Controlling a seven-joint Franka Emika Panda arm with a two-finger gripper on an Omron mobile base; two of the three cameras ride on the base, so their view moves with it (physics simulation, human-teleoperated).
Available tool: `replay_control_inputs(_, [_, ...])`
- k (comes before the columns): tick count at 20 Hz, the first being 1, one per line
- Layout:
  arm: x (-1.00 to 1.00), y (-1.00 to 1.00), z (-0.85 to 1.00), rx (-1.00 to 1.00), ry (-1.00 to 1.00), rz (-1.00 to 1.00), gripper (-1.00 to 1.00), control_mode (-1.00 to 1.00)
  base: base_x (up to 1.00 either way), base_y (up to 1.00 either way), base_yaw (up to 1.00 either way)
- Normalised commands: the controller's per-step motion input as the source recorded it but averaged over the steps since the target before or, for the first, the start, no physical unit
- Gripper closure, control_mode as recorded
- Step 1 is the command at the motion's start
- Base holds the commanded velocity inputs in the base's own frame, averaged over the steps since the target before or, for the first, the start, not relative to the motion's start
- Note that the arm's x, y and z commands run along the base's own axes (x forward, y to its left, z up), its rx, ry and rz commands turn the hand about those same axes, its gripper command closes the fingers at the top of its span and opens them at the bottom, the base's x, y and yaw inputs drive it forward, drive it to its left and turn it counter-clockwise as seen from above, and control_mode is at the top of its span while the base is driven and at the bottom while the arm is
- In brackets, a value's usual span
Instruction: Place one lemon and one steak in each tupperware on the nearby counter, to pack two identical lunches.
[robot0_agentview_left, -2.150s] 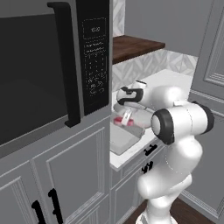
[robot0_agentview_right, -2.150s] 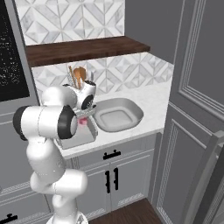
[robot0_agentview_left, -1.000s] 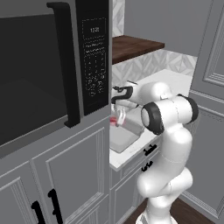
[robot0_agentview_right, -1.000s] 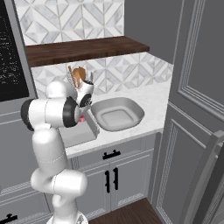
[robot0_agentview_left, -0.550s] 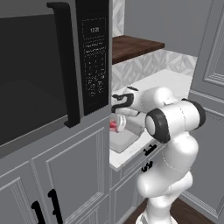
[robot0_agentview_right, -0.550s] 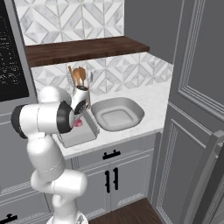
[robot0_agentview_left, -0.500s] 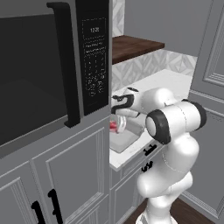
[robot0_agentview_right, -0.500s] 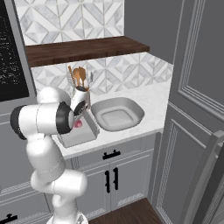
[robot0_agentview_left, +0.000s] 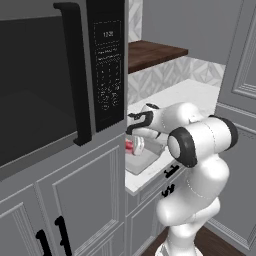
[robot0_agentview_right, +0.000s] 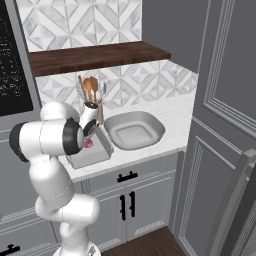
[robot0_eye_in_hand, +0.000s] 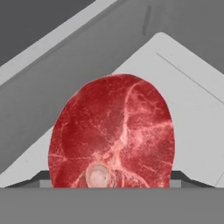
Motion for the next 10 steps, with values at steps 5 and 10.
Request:
replay_control_inputs(5, [0.12, 0.00, 0.29, 0.00, 0.04, 0.00, -1.00, -1.00, 0.00, 0.00, 0.00])
replay_control_inputs(10, [-0.18, -0.07, 0.56, 0.00, 0.02, 0.00, -1.00, -1.00, 0.00, 0.00, 0.00])
